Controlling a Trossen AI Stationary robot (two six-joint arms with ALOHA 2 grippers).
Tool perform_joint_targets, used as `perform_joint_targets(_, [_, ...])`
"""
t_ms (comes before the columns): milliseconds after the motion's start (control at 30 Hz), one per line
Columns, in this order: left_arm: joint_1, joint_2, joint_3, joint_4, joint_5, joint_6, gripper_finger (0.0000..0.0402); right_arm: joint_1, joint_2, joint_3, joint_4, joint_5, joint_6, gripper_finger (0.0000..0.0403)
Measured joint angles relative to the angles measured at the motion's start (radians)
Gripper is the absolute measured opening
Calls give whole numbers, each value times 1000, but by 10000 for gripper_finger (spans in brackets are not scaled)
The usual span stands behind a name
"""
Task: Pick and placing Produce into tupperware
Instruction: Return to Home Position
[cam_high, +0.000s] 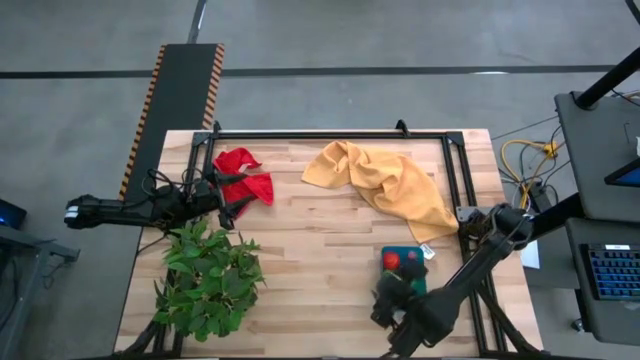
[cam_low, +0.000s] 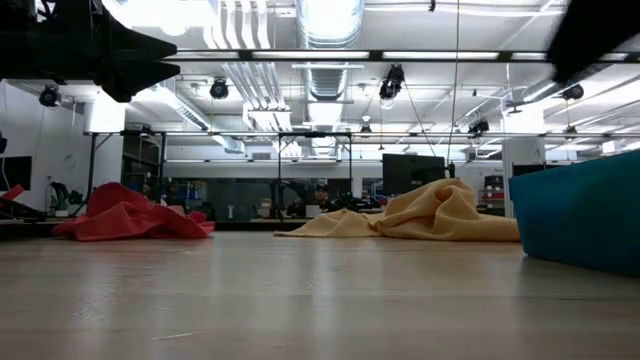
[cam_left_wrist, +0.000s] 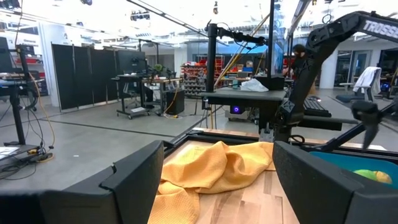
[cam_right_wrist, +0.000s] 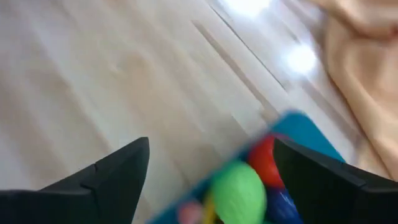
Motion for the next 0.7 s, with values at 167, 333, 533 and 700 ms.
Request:
perform_joint_targets(167, [0, 0, 0, 0, 0, 0, 288, -13, -80, 0, 205, 80, -262, 315])
perform_joint_targets(333, [0, 0, 0, 0, 0, 0, 288, -21, -141, 0, 446, 87, -599, 292])
perform_joint_targets(533, [0, 0, 0, 0, 0, -1, 288, -42, -170, -2, 741, -121, -1015, 267])
perform_joint_targets(700, [0, 0, 0, 0, 0, 0, 288, -75, -171, -12, 934, -485, -1330, 243])
